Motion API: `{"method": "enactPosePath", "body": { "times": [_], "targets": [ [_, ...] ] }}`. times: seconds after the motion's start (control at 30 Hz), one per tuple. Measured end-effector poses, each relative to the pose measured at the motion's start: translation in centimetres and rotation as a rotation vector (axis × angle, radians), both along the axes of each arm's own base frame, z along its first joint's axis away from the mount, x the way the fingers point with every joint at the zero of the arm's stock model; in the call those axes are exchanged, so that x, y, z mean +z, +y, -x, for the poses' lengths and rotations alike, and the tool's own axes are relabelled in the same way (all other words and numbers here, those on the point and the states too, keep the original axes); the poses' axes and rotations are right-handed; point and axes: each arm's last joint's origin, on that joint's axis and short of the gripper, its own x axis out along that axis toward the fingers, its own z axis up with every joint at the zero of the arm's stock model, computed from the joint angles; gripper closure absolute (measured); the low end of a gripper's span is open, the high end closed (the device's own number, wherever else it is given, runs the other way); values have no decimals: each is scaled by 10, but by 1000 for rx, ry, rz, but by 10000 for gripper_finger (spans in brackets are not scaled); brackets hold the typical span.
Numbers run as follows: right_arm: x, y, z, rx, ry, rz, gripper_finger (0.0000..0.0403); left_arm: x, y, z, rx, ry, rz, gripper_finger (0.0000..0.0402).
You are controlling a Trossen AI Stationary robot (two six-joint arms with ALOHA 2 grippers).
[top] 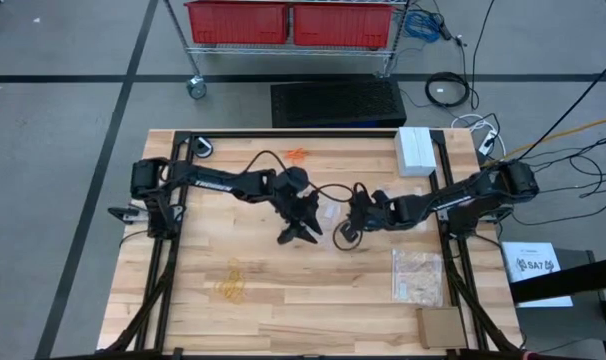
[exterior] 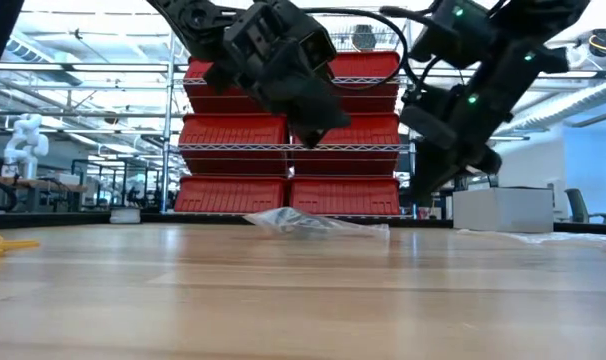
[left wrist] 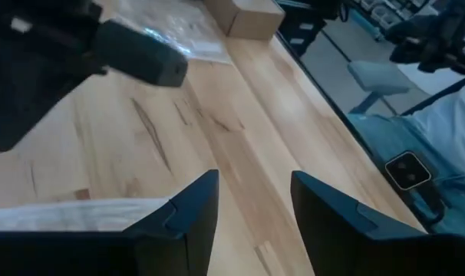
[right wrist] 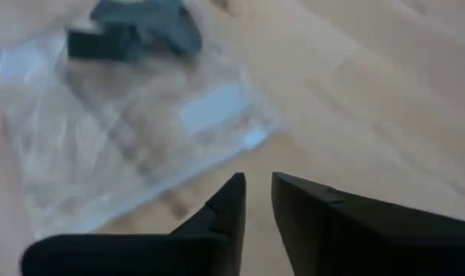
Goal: Sort rubber bands
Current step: Close the zip bag
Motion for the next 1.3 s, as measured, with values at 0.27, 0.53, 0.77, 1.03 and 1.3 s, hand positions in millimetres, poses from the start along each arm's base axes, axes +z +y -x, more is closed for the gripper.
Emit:
{"method": "enactPosePath", "body": {
  "times": [0.27, 0.53, 0.77, 1.03, 1.3],
  "targets": [
    [-17, -14, -8, -21, 37, -20, 398, -9, 26, 9, 124, 31, 8, 233],
    [-32, -14, -15, -28, 39, -53, 402, -7, 33, 39, 180, -128, -25, 234],
    [-42, -18, -23, -27, 5, -82, 402, -1, 26, 98, 367, -290, -120, 234],
    [-43, -43, -34, 2, -95, -133, 403, -4, 12, 168, 577, -393, -161, 234],
    [-26, -87, -71, 169, -183, -70, 403, 8, 5, 203, 669, -565, -181, 234]
  ]
}}
